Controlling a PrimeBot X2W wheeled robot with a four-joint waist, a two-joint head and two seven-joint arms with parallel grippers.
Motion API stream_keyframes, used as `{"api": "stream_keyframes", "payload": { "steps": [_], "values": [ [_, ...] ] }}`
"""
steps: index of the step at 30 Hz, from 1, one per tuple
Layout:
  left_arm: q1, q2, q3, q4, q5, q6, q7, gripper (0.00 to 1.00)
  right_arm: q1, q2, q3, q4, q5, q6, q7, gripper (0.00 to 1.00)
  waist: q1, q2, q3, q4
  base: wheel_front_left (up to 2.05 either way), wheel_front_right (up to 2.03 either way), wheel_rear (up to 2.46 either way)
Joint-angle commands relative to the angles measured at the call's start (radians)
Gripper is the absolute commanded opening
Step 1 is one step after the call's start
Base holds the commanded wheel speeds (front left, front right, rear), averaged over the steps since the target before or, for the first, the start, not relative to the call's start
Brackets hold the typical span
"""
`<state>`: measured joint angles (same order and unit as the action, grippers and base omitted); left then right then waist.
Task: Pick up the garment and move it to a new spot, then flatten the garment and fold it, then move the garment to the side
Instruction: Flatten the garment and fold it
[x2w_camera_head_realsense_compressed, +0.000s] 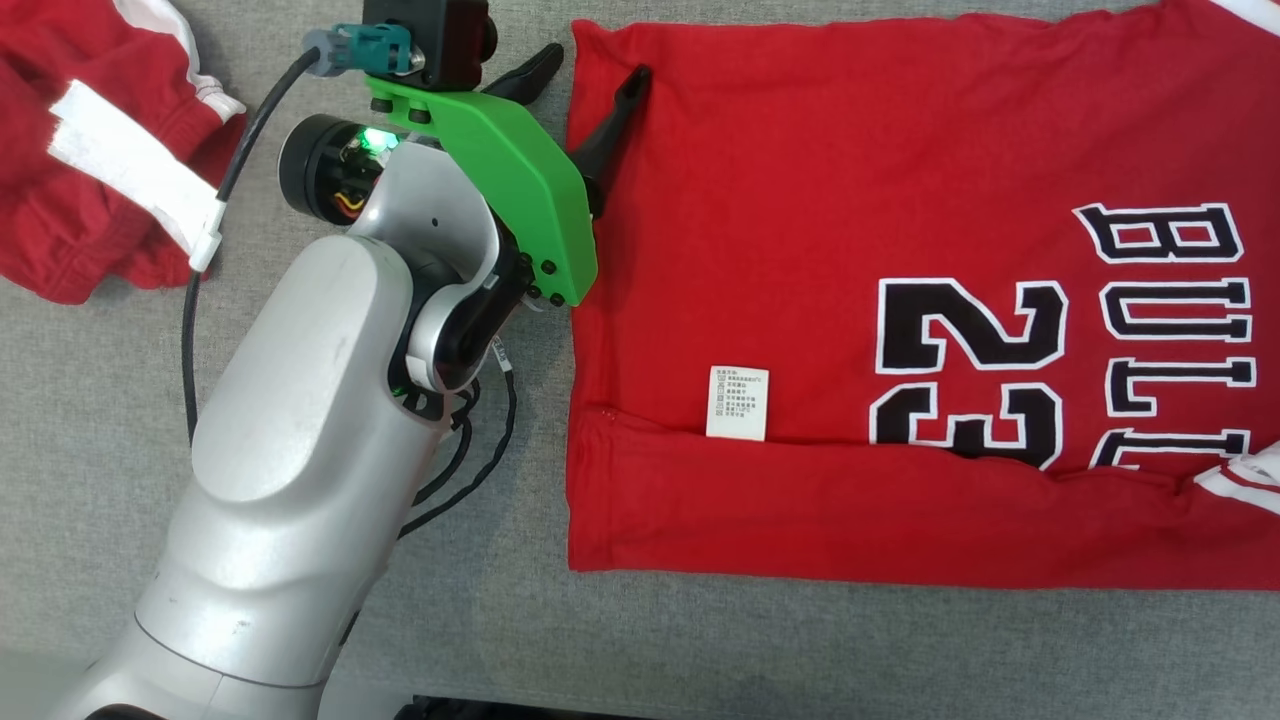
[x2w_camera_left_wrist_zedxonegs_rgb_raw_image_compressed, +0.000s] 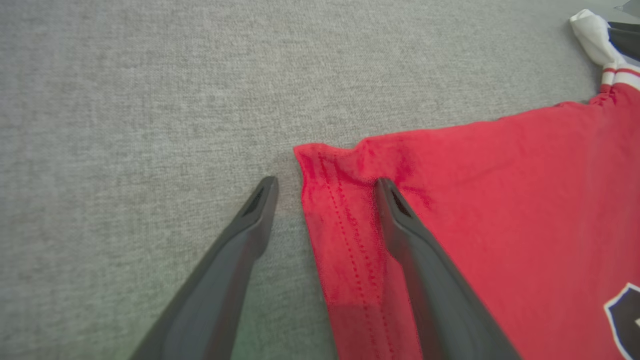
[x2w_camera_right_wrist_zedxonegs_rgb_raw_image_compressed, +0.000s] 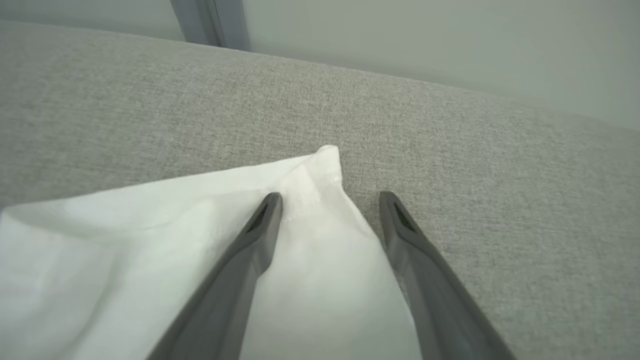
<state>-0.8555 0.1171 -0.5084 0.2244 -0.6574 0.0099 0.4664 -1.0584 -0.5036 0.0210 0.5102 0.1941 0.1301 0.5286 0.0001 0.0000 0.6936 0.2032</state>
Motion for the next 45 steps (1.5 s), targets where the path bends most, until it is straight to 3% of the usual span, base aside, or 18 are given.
{"api": "stream_keyframes", "payload": {
  "steps": [1,10,16,21,26,32,34,35,36,37,41,45],
  "values": [
    [0.006,-0.012,-0.014,0.021,-0.003,-0.002,0.003,0.0,0.03,0.014,0.041,0.016,0.019,0.001,-0.007,0.0,-0.0001,0.0,-0.008,-0.006,0.0,0.0,0.0],
    [0.022,0.032,0.019,-0.004,0.025,-0.003,-0.095,0.0,-0.005,-0.008,0.074,-0.073,0.138,0.0,-0.129,0.0,-0.0001,0.0,-0.036,-0.05,0.0,0.0,0.0],
    [0.144,0.081,0.047,-0.125,0.006,0.009,-0.144,0.0,0.175,-0.081,0.064,-0.229,0.261,0.0,-0.157,0.0,-0.0001,0.0,-0.104,-0.098,0.0,0.0,0.0],
    [0.297,0.112,0.064,-0.24,-0.027,0.025,-0.168,0.0,0.406,-0.101,-0.034,-0.363,0.339,0.0,-0.189,0.0,-0.0001,0.0,-0.198,-0.139,0.0,0.0,0.0],
    [0.426,0.136,0.081,-0.307,-0.039,0.056,-0.199,0.0,0.63,-0.06,-0.141,-0.497,0.374,0.0,-0.188,0.0,-0.0001,0.0,-0.272,-0.169,0.0,0.0,0.0],
    [0.55,0.15,0.079,-0.362,-0.065,0.081,-0.196,0.0,0.844,0.044,-0.208,-0.621,0.375,0.0,-0.162,0.0,-0.0001,0.0,-0.317,-0.204,0.0,0.0,0.0],
    [0.587,0.158,0.081,-0.365,-0.062,0.091,-0.207,0.38,0.892,0.084,-0.217,-0.627,0.364,0.0,-0.155,0.0,-0.0001,0.0,-0.326,-0.212,0.0,0.0,0.0],
    [0.608,0.168,0.08,-0.357,-0.053,0.099,-0.207,1.0,0.914,0.104,-0.218,-0.638,0.35,0.0,-0.151,0.0,-0.0001,0.0,-0.33,-0.215,0.0,0.0,0.0],
    [0.624,0.179,0.073,-0.348,-0.042,0.103,-0.201,1.0,0.931,0.115,-0.215,-0.643,0.34,0.0,-0.145,0.59,-0.0001,0.0,-0.333,-0.217,0.0,0.0,0.0],
    [0.638,0.186,0.07,-0.342,-0.032,0.108,-0.208,1.0,0.946,0.133,-0.225,-0.647,0.327,0.0,-0.141,1.0,-0.0001,0.0,-0.336,-0.218,0.0,0.0,0.0],
    [0.697,0.196,0.085,-0.32,0.03,0.149,-0.296,1.0,0.984,0.168,-0.252,-0.655,0.306,0.0,-0.094,1.0,-0.0001,0.0,-0.351,-0.222,0.0,0.0,0.0],
    [0.752,0.158,0.115,-0.303,0.099,0.199,-0.5,1.0,0.961,0.197,-0.306,-0.64,0.28,0.0,-0.071,1.0,-0.0001,0.0,-0.357,-0.216,0.0,0.0,0.0]
  ]
}}
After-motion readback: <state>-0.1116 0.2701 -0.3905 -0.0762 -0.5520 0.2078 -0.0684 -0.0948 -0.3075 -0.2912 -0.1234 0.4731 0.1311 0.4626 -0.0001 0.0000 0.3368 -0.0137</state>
